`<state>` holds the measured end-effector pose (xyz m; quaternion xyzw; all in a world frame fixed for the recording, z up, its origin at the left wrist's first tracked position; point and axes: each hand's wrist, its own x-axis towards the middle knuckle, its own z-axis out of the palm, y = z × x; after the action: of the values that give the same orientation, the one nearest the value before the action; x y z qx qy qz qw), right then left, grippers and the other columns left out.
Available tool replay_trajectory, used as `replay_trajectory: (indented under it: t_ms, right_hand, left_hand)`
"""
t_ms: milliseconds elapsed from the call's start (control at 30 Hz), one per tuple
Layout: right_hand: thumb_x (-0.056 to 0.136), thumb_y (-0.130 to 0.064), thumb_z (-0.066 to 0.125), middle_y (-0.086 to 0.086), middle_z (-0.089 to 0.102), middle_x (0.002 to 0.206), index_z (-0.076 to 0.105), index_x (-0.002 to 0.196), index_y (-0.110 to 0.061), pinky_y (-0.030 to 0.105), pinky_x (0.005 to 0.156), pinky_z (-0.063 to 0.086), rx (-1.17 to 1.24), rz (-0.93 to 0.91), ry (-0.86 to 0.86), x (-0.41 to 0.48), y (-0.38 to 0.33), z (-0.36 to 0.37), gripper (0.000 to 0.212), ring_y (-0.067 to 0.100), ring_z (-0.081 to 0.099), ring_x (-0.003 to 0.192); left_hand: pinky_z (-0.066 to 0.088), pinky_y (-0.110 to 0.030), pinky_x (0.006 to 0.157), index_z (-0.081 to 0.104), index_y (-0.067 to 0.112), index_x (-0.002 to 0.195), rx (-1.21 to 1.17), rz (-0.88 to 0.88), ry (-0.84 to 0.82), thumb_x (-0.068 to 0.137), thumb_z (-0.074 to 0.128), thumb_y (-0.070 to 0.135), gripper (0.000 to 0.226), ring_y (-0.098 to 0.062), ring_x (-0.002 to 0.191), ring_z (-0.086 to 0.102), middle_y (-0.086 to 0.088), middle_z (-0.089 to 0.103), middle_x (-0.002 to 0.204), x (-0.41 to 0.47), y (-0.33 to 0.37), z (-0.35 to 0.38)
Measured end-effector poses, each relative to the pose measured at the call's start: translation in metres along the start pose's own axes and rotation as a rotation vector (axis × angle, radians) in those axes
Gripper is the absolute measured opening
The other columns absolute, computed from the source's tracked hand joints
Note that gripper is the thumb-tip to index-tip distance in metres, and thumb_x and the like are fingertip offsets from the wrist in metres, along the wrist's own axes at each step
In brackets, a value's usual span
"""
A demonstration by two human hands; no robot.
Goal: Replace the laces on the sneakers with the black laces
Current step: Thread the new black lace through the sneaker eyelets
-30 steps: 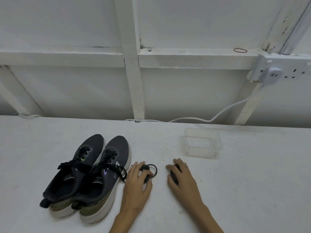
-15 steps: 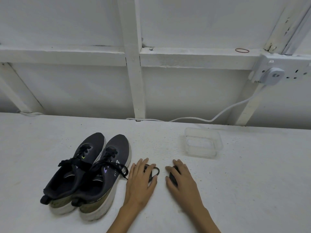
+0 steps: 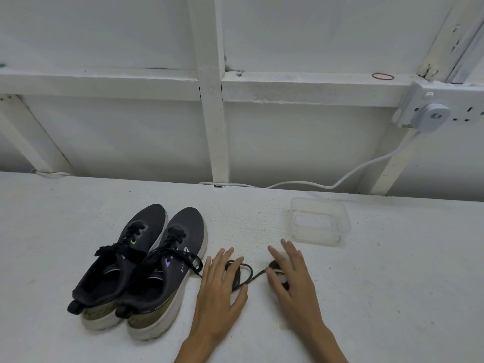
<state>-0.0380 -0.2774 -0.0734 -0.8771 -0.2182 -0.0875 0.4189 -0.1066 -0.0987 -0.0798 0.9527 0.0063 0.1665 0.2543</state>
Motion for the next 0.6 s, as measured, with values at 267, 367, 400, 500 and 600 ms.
replay_trajectory:
  t_ms: [267, 367, 400, 500, 600]
  right_hand:
    - [0.087, -0.009, 0.067, 0.013, 0.019, 0.159, 0.052, 0.138, -0.016, 0.048, 0.119, 0.019, -0.144, 0.162, 0.521, 0.038, 0.040, -0.059, 0.053, 0.027, 0.009, 0.150]
    - [0.085, -0.022, 0.075, 0.006, 0.017, 0.160, 0.055, 0.134, -0.024, 0.045, 0.114, 0.026, 0.032, 0.363, 0.313, 0.058, 0.062, -0.080, 0.052, 0.027, 0.016, 0.149]
    - [0.085, -0.030, 0.074, 0.007, 0.027, 0.157, 0.062, 0.126, -0.023, 0.041, 0.111, 0.030, 0.109, 0.385, 0.251, 0.063, 0.066, -0.082, 0.043, 0.028, 0.026, 0.145]
    - [0.087, -0.028, 0.072, 0.007, 0.048, 0.140, 0.071, 0.105, -0.017, 0.032, 0.103, 0.037, 0.182, 0.354, 0.204, 0.068, 0.069, -0.072, 0.021, 0.025, 0.045, 0.131]
    - [0.086, -0.019, 0.074, 0.003, 0.055, 0.129, 0.073, 0.096, -0.019, 0.037, 0.102, 0.044, 0.206, 0.346, 0.216, 0.071, 0.056, -0.056, 0.010, 0.016, 0.053, 0.116]
  left_hand:
    - [0.027, -0.034, 0.115, 0.049, 0.023, 0.140, 0.001, 0.251, -0.093, 0.088, 0.056, 0.031, 0.053, -0.015, 0.146, 0.026, 0.006, 0.032, 0.157, -0.044, 0.001, -0.004]
    - [0.014, -0.036, 0.117, 0.031, 0.023, 0.151, 0.073, 0.085, -0.136, 0.094, 0.047, 0.042, 0.062, -0.017, 0.150, 0.011, 0.004, 0.016, 0.163, -0.041, -0.002, 0.000]
    - [0.009, -0.036, 0.118, 0.025, 0.024, 0.153, 0.081, 0.017, -0.139, 0.096, 0.042, 0.045, 0.064, -0.016, 0.151, 0.005, 0.005, 0.009, 0.164, -0.039, -0.003, 0.000]
    - [-0.003, -0.033, 0.119, 0.012, 0.030, 0.155, 0.083, -0.081, -0.166, 0.099, 0.030, 0.050, 0.062, -0.011, 0.150, -0.010, 0.012, -0.008, 0.163, -0.038, 0.000, -0.003]
    - [-0.007, -0.031, 0.120, 0.003, 0.034, 0.153, 0.095, -0.100, -0.202, 0.099, 0.022, 0.053, 0.062, -0.007, 0.147, -0.019, 0.015, -0.018, 0.160, -0.037, 0.005, -0.008]
